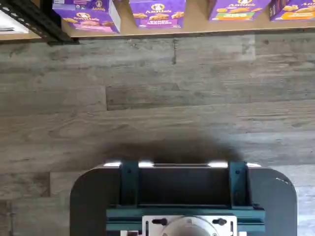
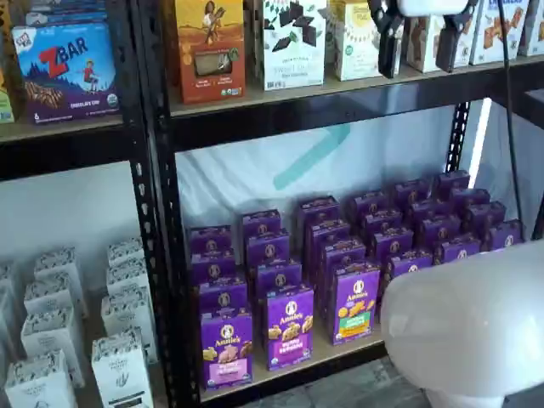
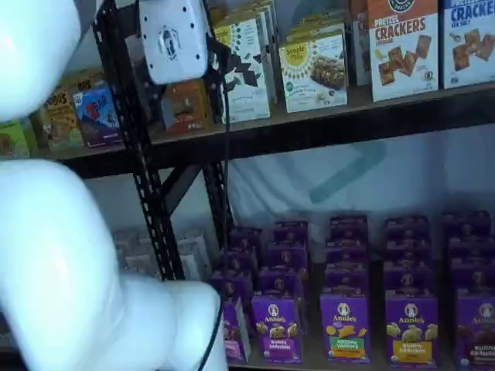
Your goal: Pick up the purple box with a pink patch in the middle, on the bottom shelf, the first box from the left
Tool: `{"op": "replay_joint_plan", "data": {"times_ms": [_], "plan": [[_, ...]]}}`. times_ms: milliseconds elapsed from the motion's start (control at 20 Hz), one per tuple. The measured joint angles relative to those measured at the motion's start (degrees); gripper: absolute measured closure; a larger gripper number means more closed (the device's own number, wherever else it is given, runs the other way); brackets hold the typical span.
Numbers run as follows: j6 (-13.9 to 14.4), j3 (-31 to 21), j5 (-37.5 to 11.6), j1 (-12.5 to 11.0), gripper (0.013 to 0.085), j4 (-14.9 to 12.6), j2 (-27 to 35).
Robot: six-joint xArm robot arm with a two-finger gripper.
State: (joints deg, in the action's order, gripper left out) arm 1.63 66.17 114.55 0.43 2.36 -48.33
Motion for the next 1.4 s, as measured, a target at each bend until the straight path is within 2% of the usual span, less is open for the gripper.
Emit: {"op": "replay_joint_plan", "data": {"times_ms": [150,300,600,1000,1400], "plan": [[-0.6,-2.0,-3.7,-1.0,0.0130,1.1,-2.2],[-0.7,-2.2,-3.9,-1.2,0.0130,1.3,-2.2],[0.2,-4.3,-5.4,0.1,0.0130,0.7,-2.2],[1.4,-10.3,-11.6,1.7,0.0130,0.0,-2.9],[2.9,-16.4,-17.6,3.2,0.0130,0.7,-2.6]]}}
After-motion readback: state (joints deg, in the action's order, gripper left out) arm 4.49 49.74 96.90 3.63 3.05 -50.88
